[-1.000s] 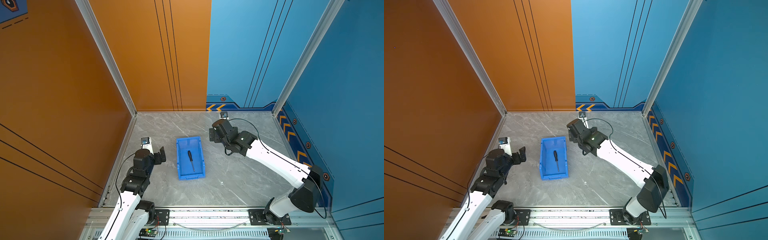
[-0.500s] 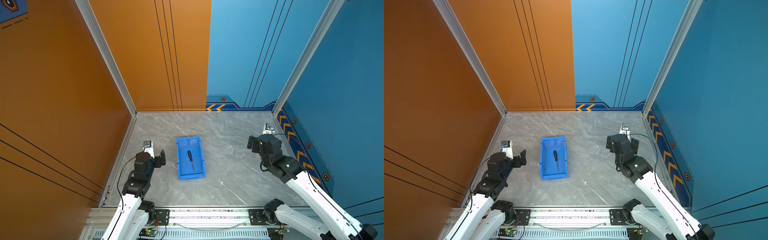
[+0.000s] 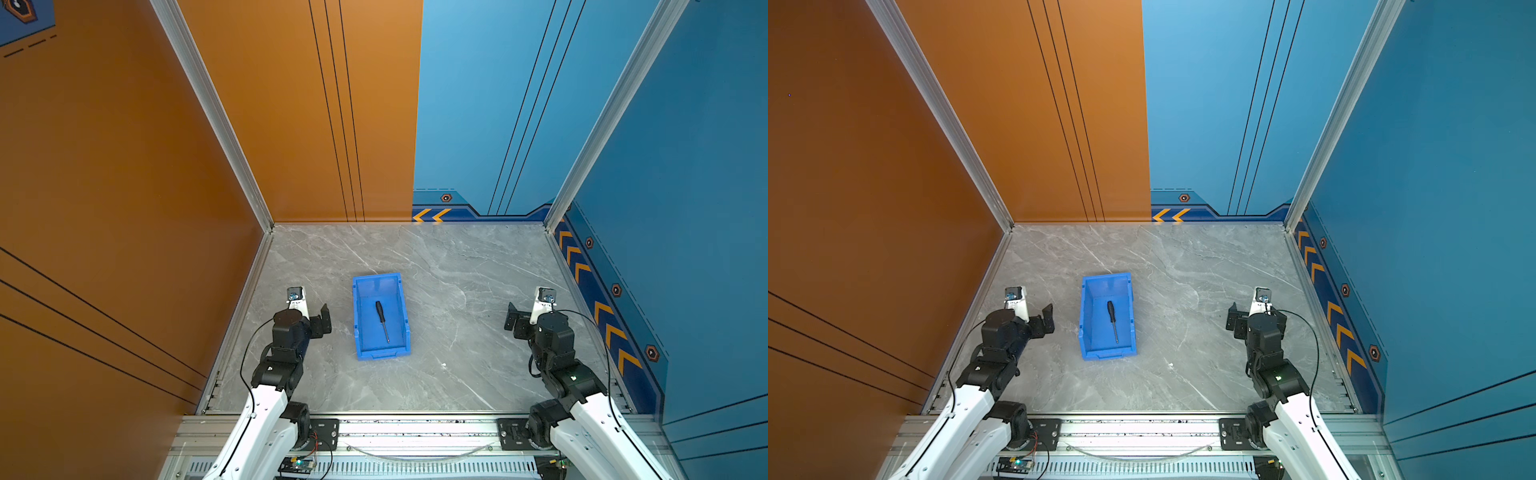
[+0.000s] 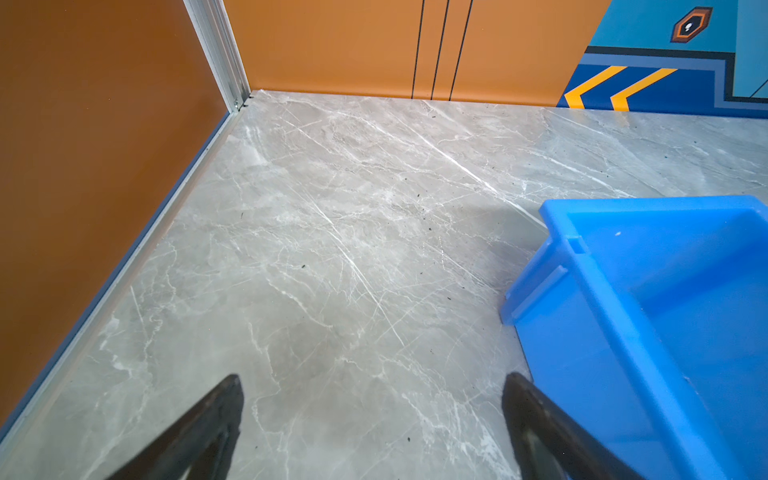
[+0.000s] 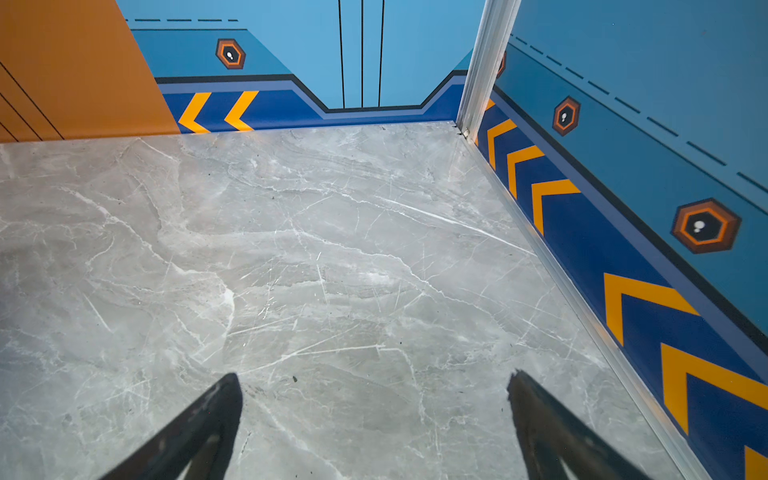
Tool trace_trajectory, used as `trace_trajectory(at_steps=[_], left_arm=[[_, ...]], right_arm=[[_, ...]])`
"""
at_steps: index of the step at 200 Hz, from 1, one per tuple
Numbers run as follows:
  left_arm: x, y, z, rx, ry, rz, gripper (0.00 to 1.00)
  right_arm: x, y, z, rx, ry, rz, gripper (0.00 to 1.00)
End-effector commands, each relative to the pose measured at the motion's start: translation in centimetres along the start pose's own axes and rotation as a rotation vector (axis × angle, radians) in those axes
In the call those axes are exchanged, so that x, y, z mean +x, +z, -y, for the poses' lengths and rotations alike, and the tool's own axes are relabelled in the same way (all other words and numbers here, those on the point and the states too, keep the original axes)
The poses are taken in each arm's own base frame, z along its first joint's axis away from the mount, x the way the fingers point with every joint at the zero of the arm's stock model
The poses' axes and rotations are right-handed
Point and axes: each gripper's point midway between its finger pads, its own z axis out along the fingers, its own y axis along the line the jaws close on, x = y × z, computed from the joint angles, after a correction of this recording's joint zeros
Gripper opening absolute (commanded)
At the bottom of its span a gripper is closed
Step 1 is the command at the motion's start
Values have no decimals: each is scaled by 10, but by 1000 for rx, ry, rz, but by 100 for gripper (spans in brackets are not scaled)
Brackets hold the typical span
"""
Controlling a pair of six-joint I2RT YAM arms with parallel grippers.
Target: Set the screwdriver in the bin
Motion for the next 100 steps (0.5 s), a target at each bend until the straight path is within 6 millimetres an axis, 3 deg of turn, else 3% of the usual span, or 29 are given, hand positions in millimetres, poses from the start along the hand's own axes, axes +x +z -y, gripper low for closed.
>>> trace_trajectory(at_steps=[1, 39, 100], left_arm=[[-9, 4, 1, 4, -34, 45, 98], [-4, 16, 5, 16, 34, 20, 98], [7, 39, 7, 19, 67, 39, 98]], right_arm=[[-4, 5, 2, -13, 12, 61, 100], [17, 15, 11, -35, 35, 52, 100], [26, 35, 13, -41, 61, 72, 100]])
